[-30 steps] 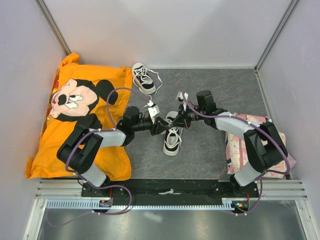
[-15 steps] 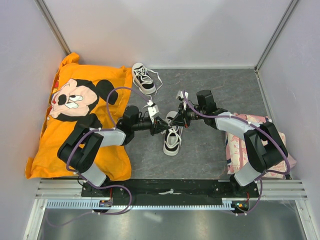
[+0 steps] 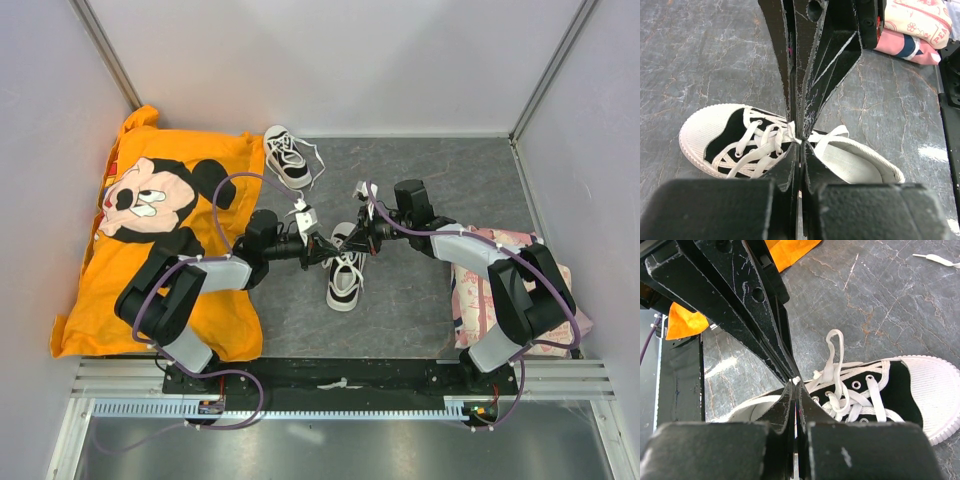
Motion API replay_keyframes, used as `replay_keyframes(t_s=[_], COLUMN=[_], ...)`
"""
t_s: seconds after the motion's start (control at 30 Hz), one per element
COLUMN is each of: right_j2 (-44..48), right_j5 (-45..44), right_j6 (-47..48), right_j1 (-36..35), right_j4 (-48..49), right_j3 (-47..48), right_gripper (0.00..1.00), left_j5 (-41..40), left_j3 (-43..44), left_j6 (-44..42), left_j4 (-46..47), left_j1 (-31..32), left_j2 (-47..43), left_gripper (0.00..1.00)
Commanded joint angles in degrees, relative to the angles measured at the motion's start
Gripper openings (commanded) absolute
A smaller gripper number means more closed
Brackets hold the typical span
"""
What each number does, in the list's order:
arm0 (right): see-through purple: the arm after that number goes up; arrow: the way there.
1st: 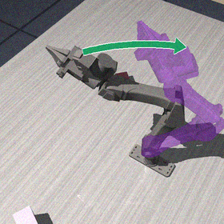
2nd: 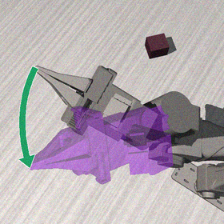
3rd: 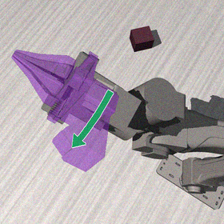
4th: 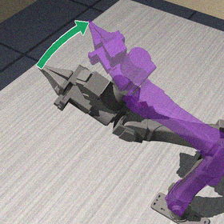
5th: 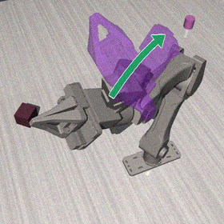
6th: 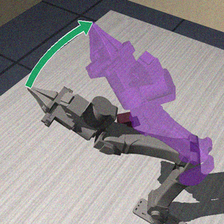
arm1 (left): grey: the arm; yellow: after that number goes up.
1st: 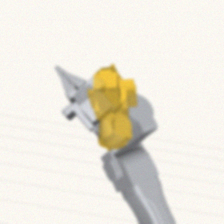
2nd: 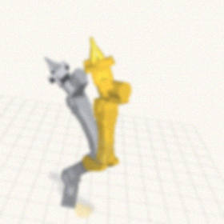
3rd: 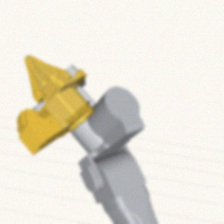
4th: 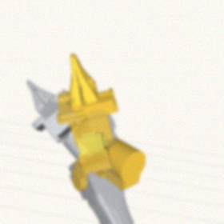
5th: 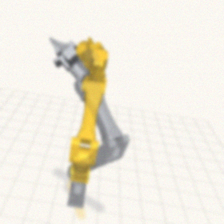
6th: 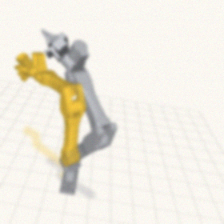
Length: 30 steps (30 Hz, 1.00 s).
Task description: Tie the shoes
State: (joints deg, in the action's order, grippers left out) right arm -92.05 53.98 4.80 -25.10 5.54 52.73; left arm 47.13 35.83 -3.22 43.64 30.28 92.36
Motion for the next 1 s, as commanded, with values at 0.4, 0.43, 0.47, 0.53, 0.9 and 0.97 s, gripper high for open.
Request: replay_keyframes(t_s=[0.4,0.43,0.47,0.53,0.9,0.97], right_j2=[-0.3,-1.2,-1.7,-3.7,-9.3,-10.2], right_j5=[-2.5,-2.6,-2.9,-3.5,-7.5,-7.9], right_j6=[0.9,0.1,-0.1,1.3,3.1,3.6], right_j1=[2.5,2.8,3.0,3.2,1.5,1.4], right_j4=[-10.3,-11.7,-12.4,-15.8,-19.5,-20.0], right_j3=[6.7,8.2,8.8,10.9,16.4,17.5], right_gripper=[0.55,0.55,0.54,0.51,0.40,0.40], left_j5=[1.4,1.4,1.2,1.4,2.1,2.1], left_j3=[7.0,7.5,7.7,8.1,9.6,9.9], left_j6=[-11.9,-12.5,-13.0,-14.3,-18.5,-18.6], left_j4=[-13.6,-14.4,-15.4,-17.2,-21.8,-22.0], left_j1=[-0.4,-0.4,-0.4,-0.4,-0.2,-0.1], left_j2=[-0.2,0.0,0.1,0.3,0.8,1.2], left_gripper=[0.02,0.02,0.02,0.01,0.02,0.02])
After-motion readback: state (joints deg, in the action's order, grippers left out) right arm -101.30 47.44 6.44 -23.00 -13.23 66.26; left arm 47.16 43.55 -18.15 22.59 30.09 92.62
